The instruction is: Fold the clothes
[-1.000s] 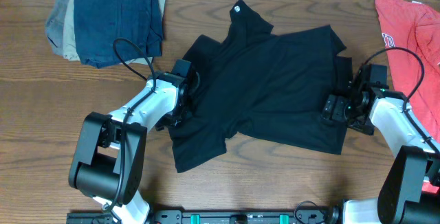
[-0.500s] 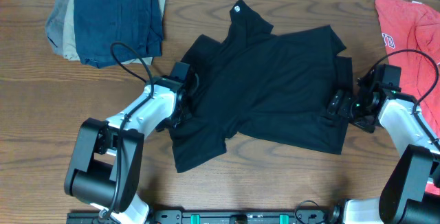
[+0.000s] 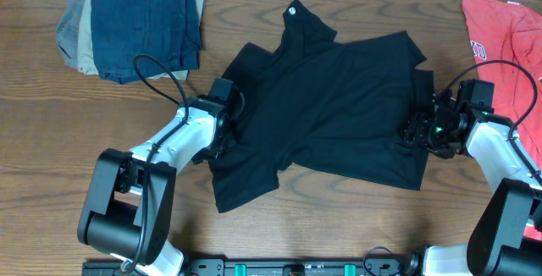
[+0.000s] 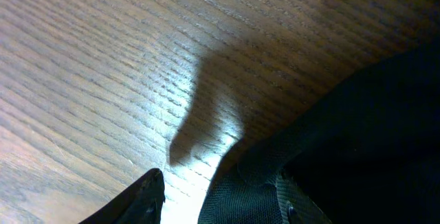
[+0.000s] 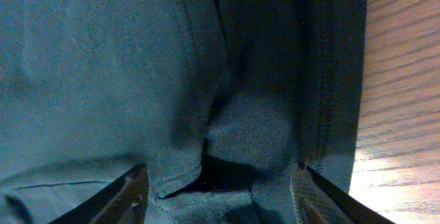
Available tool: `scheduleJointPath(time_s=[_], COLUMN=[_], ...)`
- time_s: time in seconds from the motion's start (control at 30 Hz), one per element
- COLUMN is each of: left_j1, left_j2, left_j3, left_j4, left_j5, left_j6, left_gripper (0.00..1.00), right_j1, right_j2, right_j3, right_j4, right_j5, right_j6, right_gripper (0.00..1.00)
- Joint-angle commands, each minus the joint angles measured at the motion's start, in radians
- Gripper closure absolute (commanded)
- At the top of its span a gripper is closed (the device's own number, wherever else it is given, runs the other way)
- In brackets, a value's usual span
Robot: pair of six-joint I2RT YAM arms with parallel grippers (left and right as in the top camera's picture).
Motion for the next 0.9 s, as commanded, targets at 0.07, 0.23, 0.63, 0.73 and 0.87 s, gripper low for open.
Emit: scheduleJointPath(time_s=[0.07,0.23,0.63,0.73,0.87], left_j1=[0.003,0.003,0.003,0.003,0.003], left_j2=[0.090,0.090,0.090,0.090,0.090], left_j3=[-0.069,-0.069,-0.069,-0.069,-0.069], left_j4=[0.013,0.014,0.039,0.039,0.040], left_j5=[0.022,0.022,0.022,0.022,0.058], left_j6=[-0.075,-0.075,-0.075,-0.075,-0.075], left_gripper=[0.45,0.45,0.44,0.44,0.44], right_j1=[0.039,0.109,0.216,0.216,0.216], right_j2=[0.007,0.009,0.011,0.011,0.011], right_j3=[0.002,0.001,0.000,0.000,0.000], right_j4=[0.003,0.006,-0.021,-0.034,-0.038], right_j5=[-0.019,-0.018,0.108,0.120,0.121], right_j6=[-0.011,-0.019,-0.019,-0.046,-0.091], right_gripper=[0.36,0.48,0.55,0.55,0.48])
